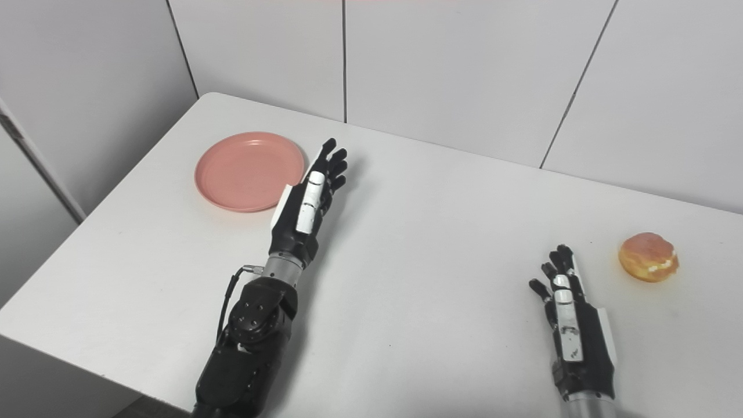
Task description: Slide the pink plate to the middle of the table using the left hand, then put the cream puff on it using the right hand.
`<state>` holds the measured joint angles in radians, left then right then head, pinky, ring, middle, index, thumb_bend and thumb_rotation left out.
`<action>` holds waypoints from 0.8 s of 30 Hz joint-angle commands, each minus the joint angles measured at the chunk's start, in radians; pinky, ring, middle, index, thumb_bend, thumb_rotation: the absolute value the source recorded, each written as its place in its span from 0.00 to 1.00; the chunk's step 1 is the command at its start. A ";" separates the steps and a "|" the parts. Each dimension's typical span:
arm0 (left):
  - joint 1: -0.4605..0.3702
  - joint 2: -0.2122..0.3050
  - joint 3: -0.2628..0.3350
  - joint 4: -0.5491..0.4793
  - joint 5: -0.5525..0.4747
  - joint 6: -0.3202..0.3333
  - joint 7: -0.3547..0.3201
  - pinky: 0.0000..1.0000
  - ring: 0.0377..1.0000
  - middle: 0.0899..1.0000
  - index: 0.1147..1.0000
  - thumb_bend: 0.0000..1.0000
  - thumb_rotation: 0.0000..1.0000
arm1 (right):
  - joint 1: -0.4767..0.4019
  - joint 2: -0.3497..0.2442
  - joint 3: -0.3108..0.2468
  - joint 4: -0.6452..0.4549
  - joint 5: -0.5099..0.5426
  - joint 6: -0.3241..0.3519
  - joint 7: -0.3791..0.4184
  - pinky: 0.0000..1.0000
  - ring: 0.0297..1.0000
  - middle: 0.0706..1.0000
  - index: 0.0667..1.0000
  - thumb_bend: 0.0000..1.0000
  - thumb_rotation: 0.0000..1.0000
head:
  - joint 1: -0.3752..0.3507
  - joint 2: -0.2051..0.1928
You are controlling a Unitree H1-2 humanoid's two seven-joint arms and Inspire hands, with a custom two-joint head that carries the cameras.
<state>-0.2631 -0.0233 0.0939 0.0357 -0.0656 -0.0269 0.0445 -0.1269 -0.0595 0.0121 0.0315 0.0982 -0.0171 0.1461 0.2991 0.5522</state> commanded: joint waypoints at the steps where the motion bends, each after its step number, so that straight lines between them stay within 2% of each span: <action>1: -0.046 0.004 0.017 -0.049 -0.020 0.013 0.016 0.90 0.90 0.88 0.87 0.73 1.00 | -0.014 -0.006 -0.009 -0.001 0.003 -0.043 -0.001 1.00 0.97 0.98 0.98 0.44 0.93 | 0.004 0.001; 4: -0.057 0.010 0.048 -0.069 -0.034 0.034 0.036 0.88 0.88 0.85 0.83 0.72 1.00 | -0.016 -0.009 -0.008 0.004 0.006 -0.044 0.003 1.00 0.97 0.98 0.99 0.45 0.93 | 0.004 -0.002; 6: -0.067 0.028 0.070 -0.065 -0.034 0.019 0.045 0.88 0.87 0.84 0.83 0.72 1.00 | -0.016 -0.011 -0.006 0.006 0.006 -0.049 0.006 1.00 0.98 0.98 0.99 0.45 0.94 | 0.004 -0.004; 13: -0.108 0.095 0.164 0.033 -0.021 -0.085 0.100 0.84 0.81 0.78 0.76 0.72 1.00 | -0.014 -0.016 -0.009 0.004 0.016 -0.047 0.011 1.00 0.98 0.98 0.99 0.47 0.92 | 0.011 0.000; 17: -0.122 0.129 0.201 0.076 -0.022 -0.117 0.126 0.82 0.80 0.76 0.74 0.72 1.00 | -0.014 -0.019 -0.009 0.002 0.015 -0.044 0.011 1.00 0.98 0.99 0.99 0.46 0.93 | 0.015 0.000; 24: -0.145 0.153 0.257 0.090 -0.019 -0.119 0.200 0.72 0.72 0.69 0.68 0.74 1.00 | -0.015 -0.025 -0.008 -0.002 0.002 -0.044 0.008 1.00 0.98 0.99 0.99 0.46 0.95 | 0.030 0.002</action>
<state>-0.3568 0.1080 0.3464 0.1526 -0.0923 -0.1049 0.2269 -0.1318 -0.0734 0.0110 0.0467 0.1039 -0.0365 0.1576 0.3267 0.5538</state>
